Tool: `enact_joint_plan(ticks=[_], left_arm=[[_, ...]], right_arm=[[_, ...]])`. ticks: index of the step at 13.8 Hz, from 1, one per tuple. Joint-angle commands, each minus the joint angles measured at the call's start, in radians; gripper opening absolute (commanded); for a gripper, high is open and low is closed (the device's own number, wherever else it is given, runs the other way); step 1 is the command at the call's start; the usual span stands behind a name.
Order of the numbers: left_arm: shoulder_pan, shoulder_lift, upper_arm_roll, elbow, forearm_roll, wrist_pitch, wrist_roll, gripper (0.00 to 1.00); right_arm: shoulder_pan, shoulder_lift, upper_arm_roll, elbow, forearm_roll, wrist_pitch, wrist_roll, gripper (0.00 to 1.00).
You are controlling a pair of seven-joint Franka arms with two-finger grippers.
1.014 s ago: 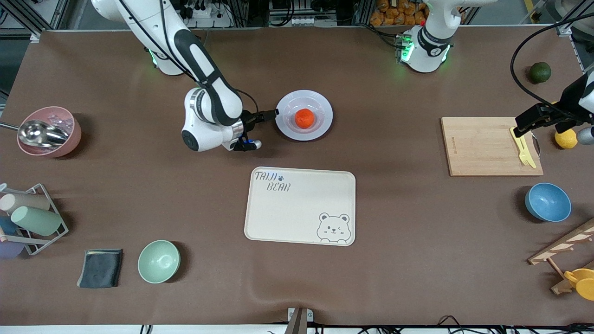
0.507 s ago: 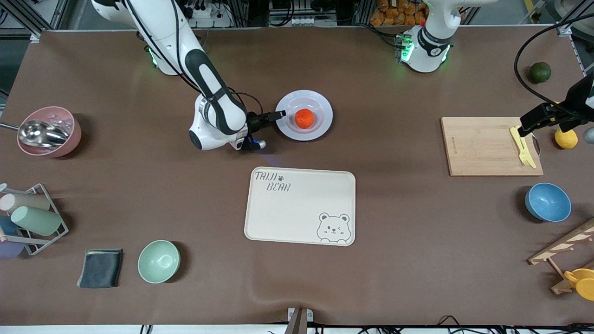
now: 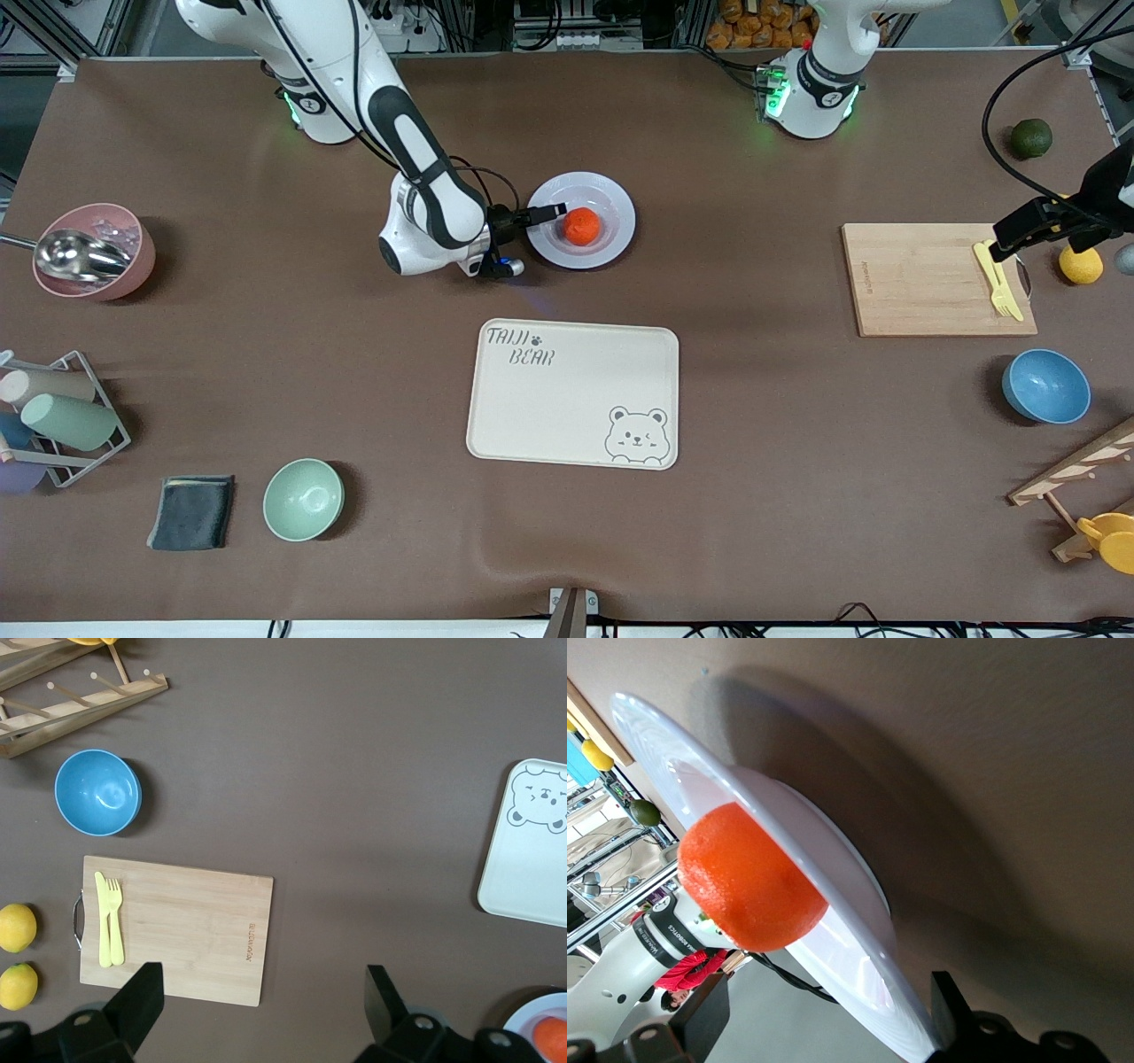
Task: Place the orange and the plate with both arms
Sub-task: 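Lift the plate with the right gripper and carry it onto the tray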
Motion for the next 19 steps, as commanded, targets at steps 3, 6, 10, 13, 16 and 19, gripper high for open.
enact_joint_plan(ticks=[3,6,10,13,16,19], left_arm=[[0.002,-0.008,0.002,0.010,-0.020,0.006,0.006,1.00],[-0.002,0.022,-0.001,0.045,-0.018,0.008,0.004,1.00],[-0.014,0.025,-0.006,0.038,-0.006,0.008,0.003,1.00],[-0.016,0.028,-0.010,0.038,0.008,0.005,0.018,1.00],[-0.014,0.023,-0.027,0.045,0.066,0.000,0.014,1.00],[-0.008,0.008,-0.047,0.038,0.054,-0.026,-0.015,1.00]], right_arm=[[0.030,0.009,-0.008,-0.001,0.042,0.027,-0.065,0.28],[0.027,0.014,-0.008,-0.001,0.045,0.024,-0.067,0.00],[0.030,0.014,-0.008,0.003,0.045,0.024,-0.067,0.00],[0.013,0.009,-0.008,0.006,0.069,0.012,-0.065,0.00],[-0.016,-0.025,-0.008,0.005,0.108,-0.056,-0.067,0.00],[-0.056,-0.062,-0.008,0.006,0.108,-0.097,-0.059,0.00]])
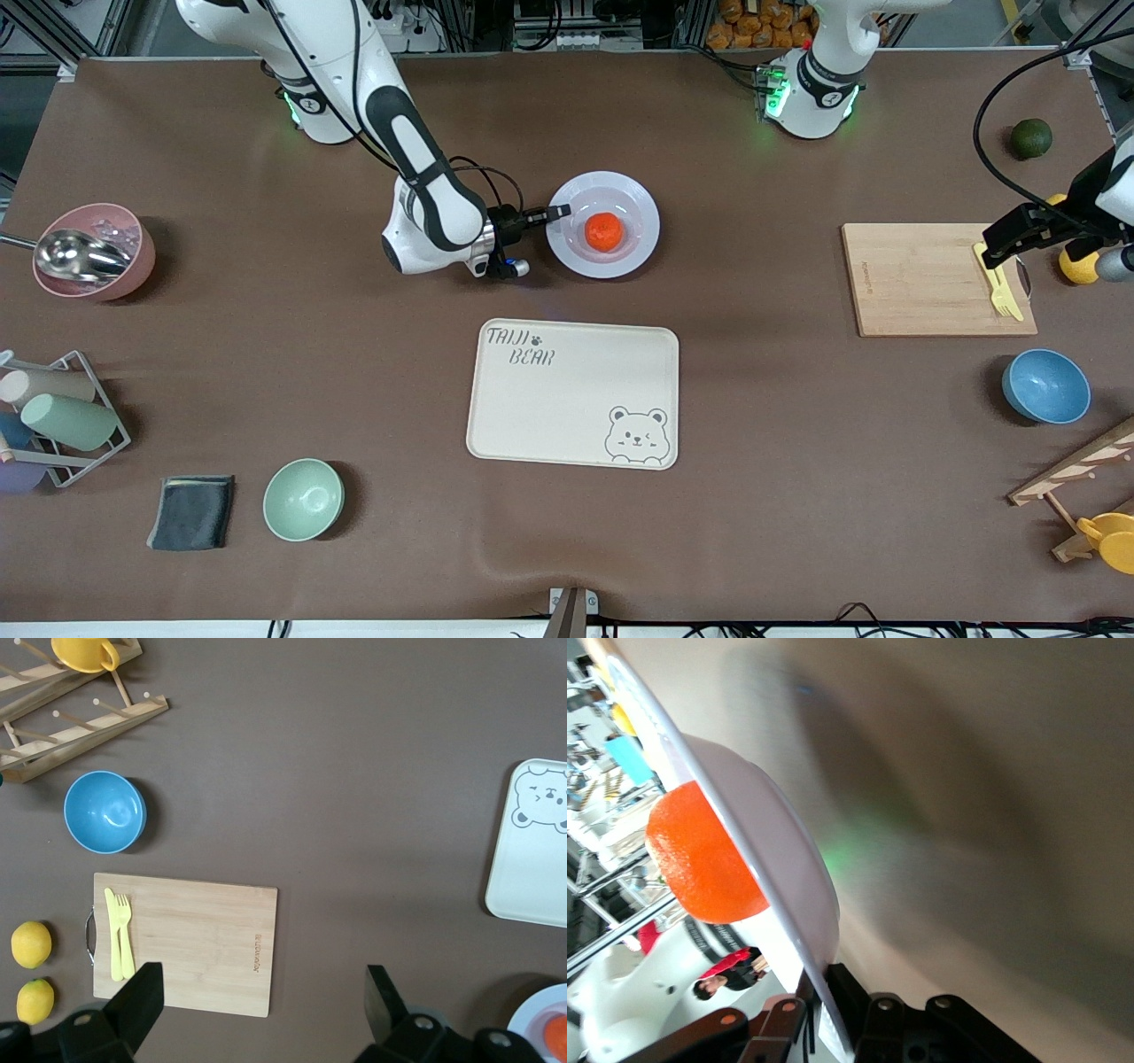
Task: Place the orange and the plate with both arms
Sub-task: 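Lift the plate with the right gripper and carry it onto the tray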
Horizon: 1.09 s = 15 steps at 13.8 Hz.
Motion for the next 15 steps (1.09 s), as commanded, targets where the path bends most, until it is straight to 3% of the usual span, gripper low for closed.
enact_joint_plan(ticks=[1,8,12,15], left_arm=[[0.004,-0.019,-0.016,0.002,0.012,-0.035,-0.038,1.00],[0.015,-0.056,-0.027,-0.072,-0.015,-0.008,-0.025,1.00],[0.021,-0.076,-0.025,-0.127,-0.031,0.055,-0.003,1.00],[0.023,-0.096,-0.025,-0.164,-0.032,0.094,0.031,1.00]], right_arm=[[-0.067,-0.051,0.005,-0.015,0.023,-0.063,-0.007,0.00],[-0.179,-0.034,0.000,0.074,0.025,-0.068,-0.004,0.00],[-0.175,-0.005,0.000,0.149,0.025,0.058,0.010,0.00],[-0.184,0.032,0.000,0.183,0.023,0.072,0.007,0.00]])
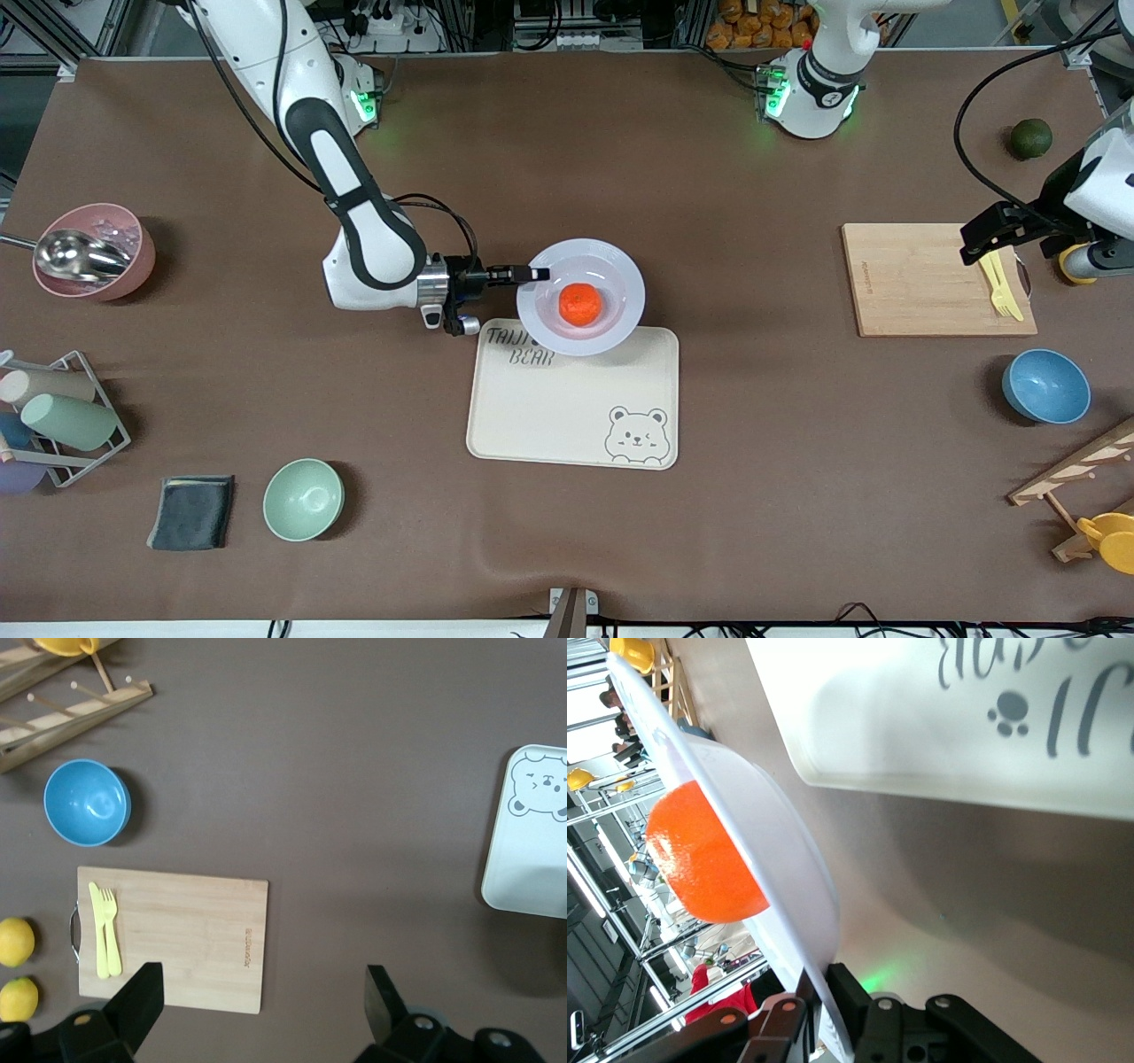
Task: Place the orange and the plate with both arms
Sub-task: 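Lift the plate with the right gripper and carry it onto the tray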
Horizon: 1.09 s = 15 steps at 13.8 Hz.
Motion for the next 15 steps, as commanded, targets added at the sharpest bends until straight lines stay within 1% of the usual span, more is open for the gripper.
enact_joint_plan(ticks=[1,5,9,15], left_arm=[[0.015,-0.049,-0.010,-0.054,-0.021,0.030,0.028,1.00],[0.015,-0.063,-0.010,-0.054,-0.070,0.022,0.031,1.00],[0.015,-0.064,-0.010,-0.057,-0.071,0.013,0.033,1.00],[0.014,-0.063,-0.010,-0.065,-0.071,0.013,0.033,1.00]], right_arm=[[-0.013,0.048,0.008,0.053,0.022,-0.002,0.001,0.00],[-0.018,0.072,0.008,0.090,0.022,-0.002,0.004,0.00],[-0.047,0.112,0.008,0.142,0.022,-0.003,0.005,0.00],[-0.082,0.223,0.007,0.277,0.020,-0.002,0.002,0.00]])
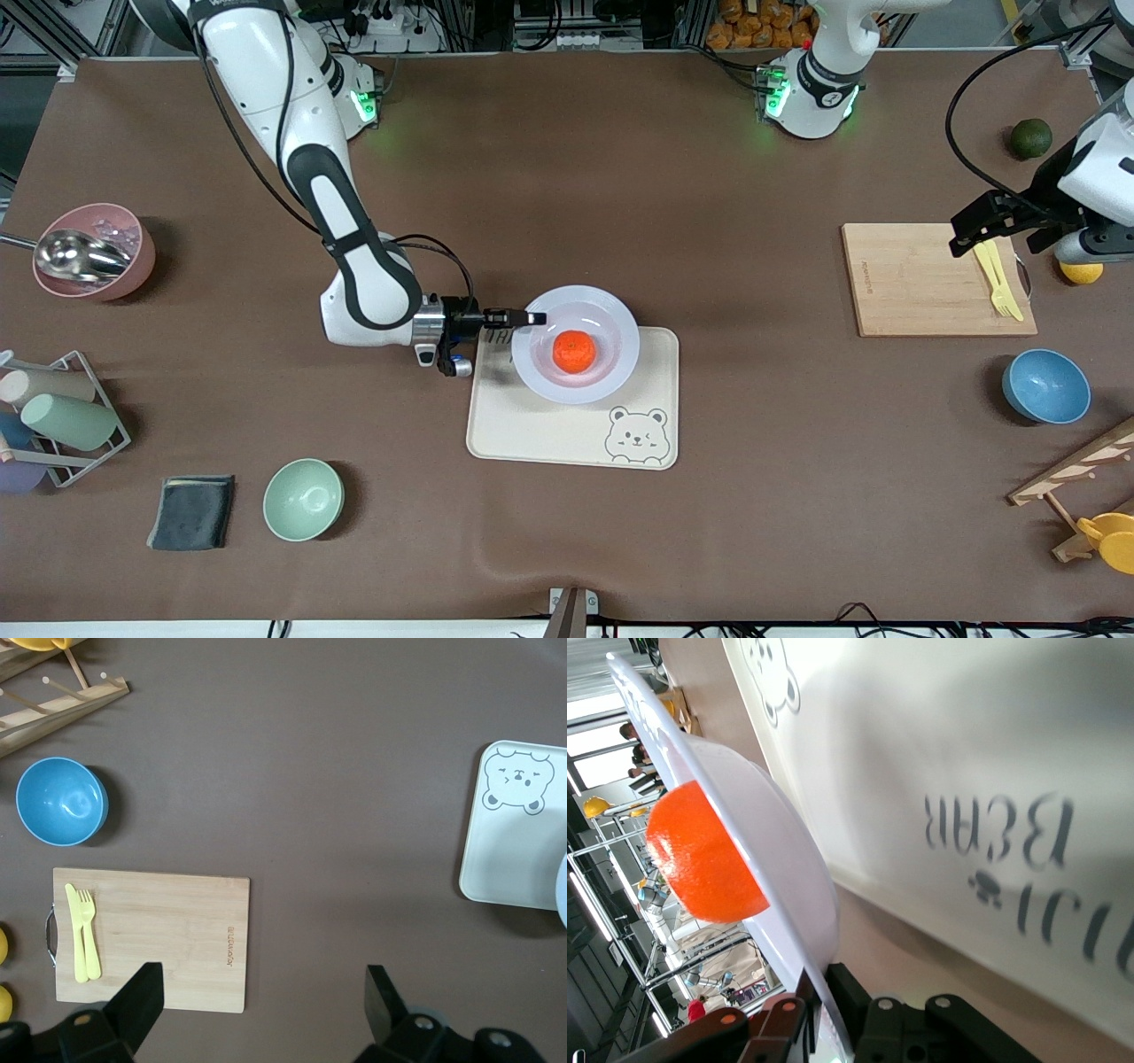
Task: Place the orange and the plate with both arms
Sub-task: 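Lift the plate with the right gripper and carry it onto the tray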
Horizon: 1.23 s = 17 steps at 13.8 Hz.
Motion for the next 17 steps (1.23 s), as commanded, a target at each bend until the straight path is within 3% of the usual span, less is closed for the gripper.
enact_joint_plan(ticks=[1,8,11,17], left_arm=[[0.014,-0.027,-0.008,-0.023,-0.025,0.002,0.026,1.00],[0.014,-0.015,-0.008,-0.022,-0.025,0.014,0.026,1.00],[0.015,-0.013,-0.007,-0.022,-0.025,0.016,0.026,1.00],[0.015,-0.013,-0.007,-0.034,-0.025,0.016,0.026,1.00]], right_arm=[[-0.035,0.081,0.014,0.102,0.017,-0.011,0.004,0.00],[-0.043,0.191,0.012,0.239,0.012,-0.009,0.004,0.00],[-0.044,0.202,0.011,0.250,0.000,-0.008,0.030,0.00],[-0.032,0.199,0.011,0.299,-0.172,-0.006,0.277,0.00]])
